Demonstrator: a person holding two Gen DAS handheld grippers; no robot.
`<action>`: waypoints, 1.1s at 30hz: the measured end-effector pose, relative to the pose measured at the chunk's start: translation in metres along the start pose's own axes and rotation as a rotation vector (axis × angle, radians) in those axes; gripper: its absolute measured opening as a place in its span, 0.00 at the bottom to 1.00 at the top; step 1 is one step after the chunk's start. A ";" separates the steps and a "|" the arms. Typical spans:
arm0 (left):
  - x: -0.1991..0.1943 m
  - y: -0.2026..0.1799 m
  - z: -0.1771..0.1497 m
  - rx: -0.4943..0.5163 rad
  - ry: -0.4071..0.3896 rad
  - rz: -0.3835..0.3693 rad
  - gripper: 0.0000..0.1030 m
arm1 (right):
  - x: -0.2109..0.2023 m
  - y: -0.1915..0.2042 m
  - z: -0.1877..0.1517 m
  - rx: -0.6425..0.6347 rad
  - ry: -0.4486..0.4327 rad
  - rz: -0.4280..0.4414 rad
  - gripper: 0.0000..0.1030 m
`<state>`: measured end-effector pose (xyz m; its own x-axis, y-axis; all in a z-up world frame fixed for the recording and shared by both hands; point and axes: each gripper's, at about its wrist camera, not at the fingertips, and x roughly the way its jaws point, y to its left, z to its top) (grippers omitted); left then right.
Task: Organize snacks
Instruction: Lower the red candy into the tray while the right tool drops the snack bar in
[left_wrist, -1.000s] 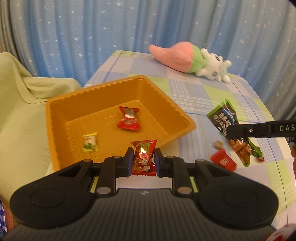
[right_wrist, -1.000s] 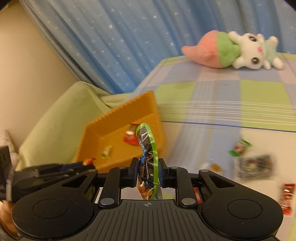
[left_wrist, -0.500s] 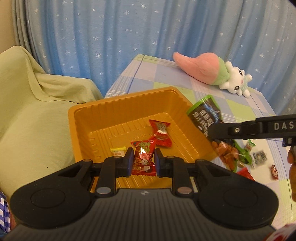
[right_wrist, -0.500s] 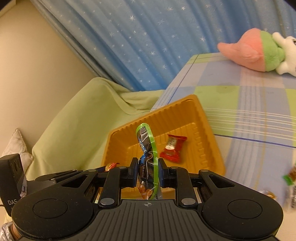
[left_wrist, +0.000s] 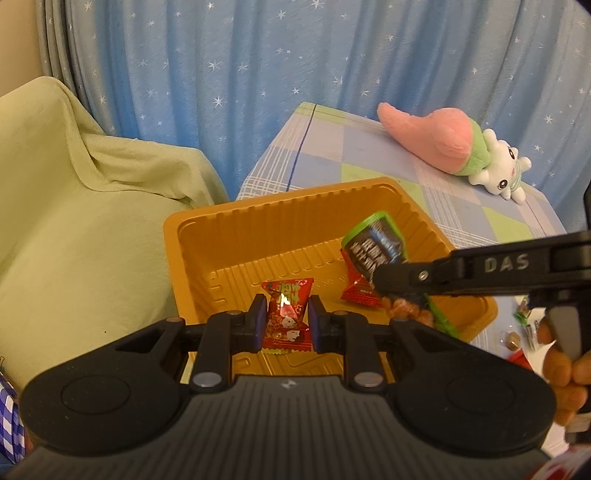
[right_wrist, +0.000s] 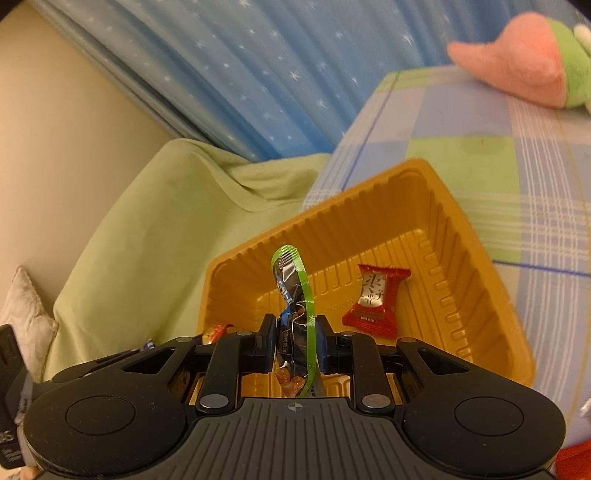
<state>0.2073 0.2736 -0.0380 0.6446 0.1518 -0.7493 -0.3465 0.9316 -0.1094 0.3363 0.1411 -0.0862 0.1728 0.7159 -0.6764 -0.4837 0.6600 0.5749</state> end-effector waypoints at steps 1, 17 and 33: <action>0.002 0.001 0.001 0.000 0.002 0.000 0.21 | 0.004 -0.002 0.000 0.010 0.007 -0.005 0.21; 0.017 0.010 0.001 0.007 0.036 -0.033 0.21 | 0.020 -0.013 -0.003 0.066 -0.026 -0.101 0.49; 0.027 -0.002 0.005 0.030 0.051 -0.081 0.21 | -0.002 -0.015 -0.009 0.072 -0.043 -0.173 0.50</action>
<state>0.2288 0.2773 -0.0550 0.6338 0.0595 -0.7712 -0.2739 0.9497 -0.1518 0.3360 0.1273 -0.0973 0.2853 0.5981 -0.7489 -0.3815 0.7877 0.4838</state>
